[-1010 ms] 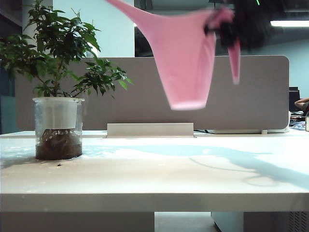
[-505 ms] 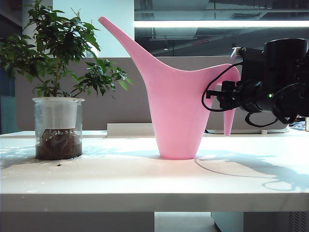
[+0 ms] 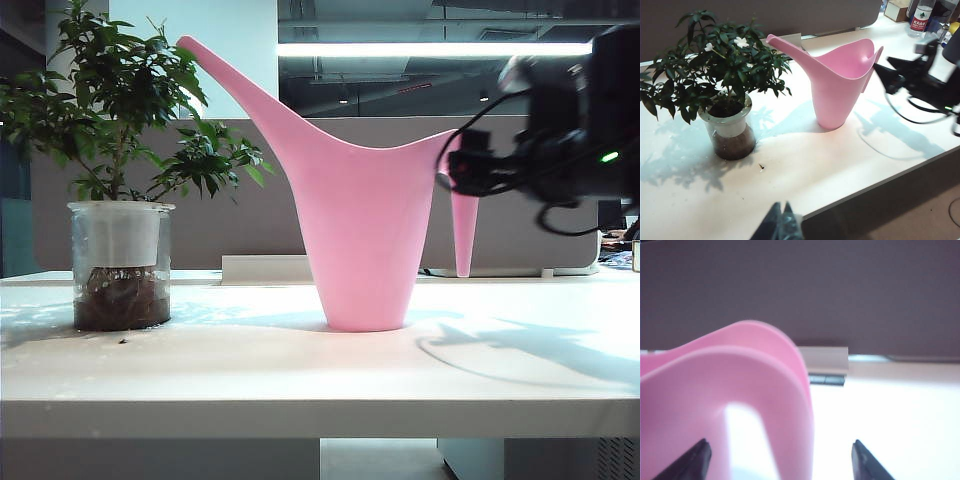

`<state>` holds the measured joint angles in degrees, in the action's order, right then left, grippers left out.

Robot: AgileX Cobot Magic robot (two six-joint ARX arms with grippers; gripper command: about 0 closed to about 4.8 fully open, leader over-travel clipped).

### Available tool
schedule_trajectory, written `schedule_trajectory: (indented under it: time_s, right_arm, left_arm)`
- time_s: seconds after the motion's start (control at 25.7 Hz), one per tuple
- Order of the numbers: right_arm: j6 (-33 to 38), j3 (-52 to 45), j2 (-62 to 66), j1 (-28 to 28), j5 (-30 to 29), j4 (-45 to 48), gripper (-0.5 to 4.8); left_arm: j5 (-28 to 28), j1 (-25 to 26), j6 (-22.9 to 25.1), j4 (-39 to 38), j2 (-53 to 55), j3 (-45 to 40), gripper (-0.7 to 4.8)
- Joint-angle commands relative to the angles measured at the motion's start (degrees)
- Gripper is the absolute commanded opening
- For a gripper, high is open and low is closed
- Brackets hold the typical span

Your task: Pick up the watering can from the table, water the potted plant, and put the can back.

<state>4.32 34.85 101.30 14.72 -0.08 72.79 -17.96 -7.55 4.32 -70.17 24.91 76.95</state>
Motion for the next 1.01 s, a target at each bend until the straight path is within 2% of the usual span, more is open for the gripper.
schedule_trajectory:
  time_s: [0.04, 0.08, 0.12, 0.19, 0.47, 0.54, 0.78, 1.01]
  right_arm:
    - [0.15, -9.64, -10.78, 0.81, -0.11, -1.49, 1.98]
    - [0.15, -14.47, -16.57, 1.01, -1.25, -1.44, -0.17]
    - [0.17, -16.50, -19.12, 1.01, -1.88, -1.42, 0.02]
    - [0.17, -22.56, -27.41, 1.01, -3.87, -1.40, -0.06]
    - [0.17, -33.59, -43.04, 1.01, -3.98, -2.14, -0.06]
    - [0.17, -34.80, -50.07, 1.01, -3.89, -12.22, -0.06]
    - [-3.04, -34.82, -61.35, 0.85, 6.80, -35.89, -0.06]
    - [-3.10, -34.82, -69.05, 0.92, 5.97, -53.27, -0.06]
  left_arm:
    - [-0.26, 0.02, 0.17, 0.39, -0.02, 0.11, -0.05]
    - [-0.20, 0.00, 0.17, 0.39, -0.02, 0.11, -0.05]
    - [-0.20, 0.02, 0.17, 0.39, -0.02, 0.11, -0.05]
    - [-0.24, 0.02, 0.17, 0.42, 0.00, 0.11, -0.05]
    - [-0.20, 0.02, 0.17, 0.42, 0.00, 0.11, -0.05]
    - [-0.26, 0.00, 0.17, 0.39, -0.02, 0.11, -0.05]
    - [-0.24, 0.00, 0.17, 0.39, -0.02, 0.11, -0.05]
    - [-0.22, 0.00, 0.17, 0.39, -0.02, 0.11, -0.05]
